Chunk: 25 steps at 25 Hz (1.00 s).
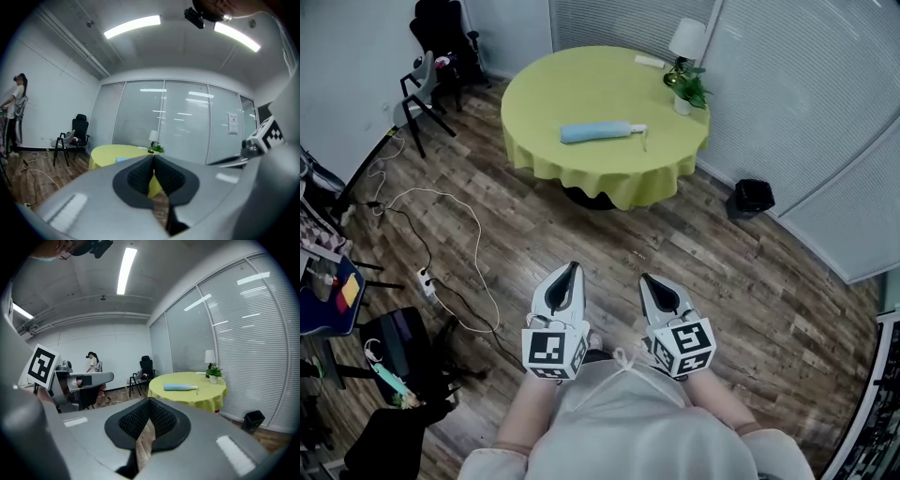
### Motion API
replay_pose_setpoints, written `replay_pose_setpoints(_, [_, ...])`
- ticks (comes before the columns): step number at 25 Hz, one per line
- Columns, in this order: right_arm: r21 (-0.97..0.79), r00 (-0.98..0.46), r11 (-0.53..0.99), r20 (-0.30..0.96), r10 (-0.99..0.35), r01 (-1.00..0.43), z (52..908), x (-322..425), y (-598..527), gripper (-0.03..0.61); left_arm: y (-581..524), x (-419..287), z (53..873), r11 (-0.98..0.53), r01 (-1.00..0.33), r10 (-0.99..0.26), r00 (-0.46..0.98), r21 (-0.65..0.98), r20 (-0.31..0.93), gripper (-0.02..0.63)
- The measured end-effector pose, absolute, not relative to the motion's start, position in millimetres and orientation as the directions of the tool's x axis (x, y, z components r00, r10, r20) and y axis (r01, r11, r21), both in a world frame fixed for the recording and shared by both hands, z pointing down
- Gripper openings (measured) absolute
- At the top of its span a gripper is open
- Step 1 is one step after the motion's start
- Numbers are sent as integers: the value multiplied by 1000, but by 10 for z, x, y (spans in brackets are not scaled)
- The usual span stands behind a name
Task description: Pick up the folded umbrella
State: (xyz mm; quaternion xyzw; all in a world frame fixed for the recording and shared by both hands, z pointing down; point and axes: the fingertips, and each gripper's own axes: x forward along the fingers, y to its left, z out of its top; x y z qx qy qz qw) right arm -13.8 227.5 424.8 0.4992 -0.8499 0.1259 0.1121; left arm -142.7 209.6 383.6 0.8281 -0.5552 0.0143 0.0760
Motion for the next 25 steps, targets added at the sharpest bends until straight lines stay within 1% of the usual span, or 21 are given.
replay_pose_setpoints(5, [-95,-467,463,324,-822,-881,4256,-438,1849,-2,1687,-1913,3913,-327,-941,-936,335,84,110,6])
replay_pose_setpoints(11, [-115,-488,480,349,-800,-870,4405,-583,1408,-2,1283,-2137,4045,-285,-953,-945,298,105,133,6])
replay_pose_setpoints(18, [-130,-560,553,343,-754,-823,4561,-602,682,-2,654,-2090,4149,-232,-969,-960,242,85,139,6])
replay_pose_setpoints(25, [-129,-610,605,327,-722,-786,4443,-295,-469,-2,-331,-1781,4082,-188,-979,-969,198,79,149,6])
